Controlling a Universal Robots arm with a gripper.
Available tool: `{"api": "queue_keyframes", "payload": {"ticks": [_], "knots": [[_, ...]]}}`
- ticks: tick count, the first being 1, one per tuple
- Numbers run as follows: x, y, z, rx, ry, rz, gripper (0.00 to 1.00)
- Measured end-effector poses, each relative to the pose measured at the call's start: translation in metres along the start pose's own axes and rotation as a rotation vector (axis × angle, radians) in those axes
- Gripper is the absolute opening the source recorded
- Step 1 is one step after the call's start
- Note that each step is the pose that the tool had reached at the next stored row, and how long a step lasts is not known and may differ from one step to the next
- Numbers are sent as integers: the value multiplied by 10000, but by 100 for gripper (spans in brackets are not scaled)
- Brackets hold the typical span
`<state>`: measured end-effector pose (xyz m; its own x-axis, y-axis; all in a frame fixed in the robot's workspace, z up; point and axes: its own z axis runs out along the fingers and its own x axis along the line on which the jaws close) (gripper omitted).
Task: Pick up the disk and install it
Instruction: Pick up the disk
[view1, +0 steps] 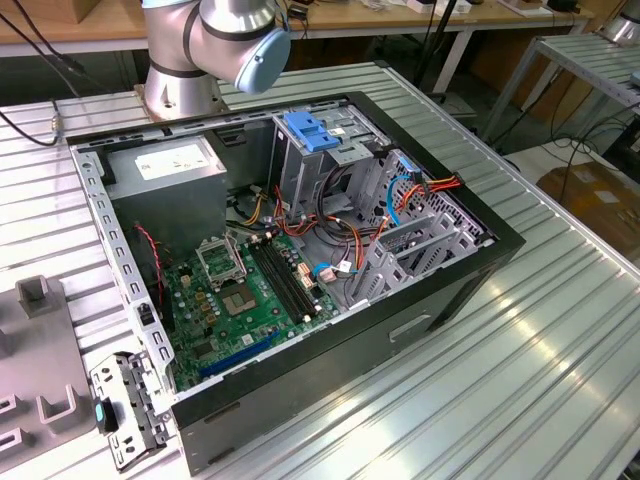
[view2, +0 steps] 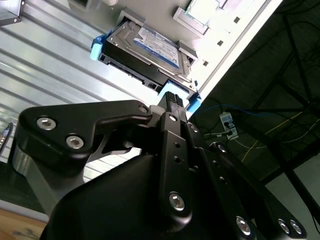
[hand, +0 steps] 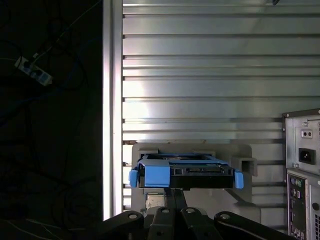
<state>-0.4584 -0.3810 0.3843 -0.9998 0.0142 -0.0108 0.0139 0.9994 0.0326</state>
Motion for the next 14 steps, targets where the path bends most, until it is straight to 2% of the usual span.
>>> {"api": "queue_keyframes", "payload": {"ticks": [4, 6, 14], "knots": [[1, 0, 0, -1, 3, -79, 11], [1, 0, 0, -3, 10, -317, 11], [0, 0, 1, -20, 65, -2007, 11]]}}
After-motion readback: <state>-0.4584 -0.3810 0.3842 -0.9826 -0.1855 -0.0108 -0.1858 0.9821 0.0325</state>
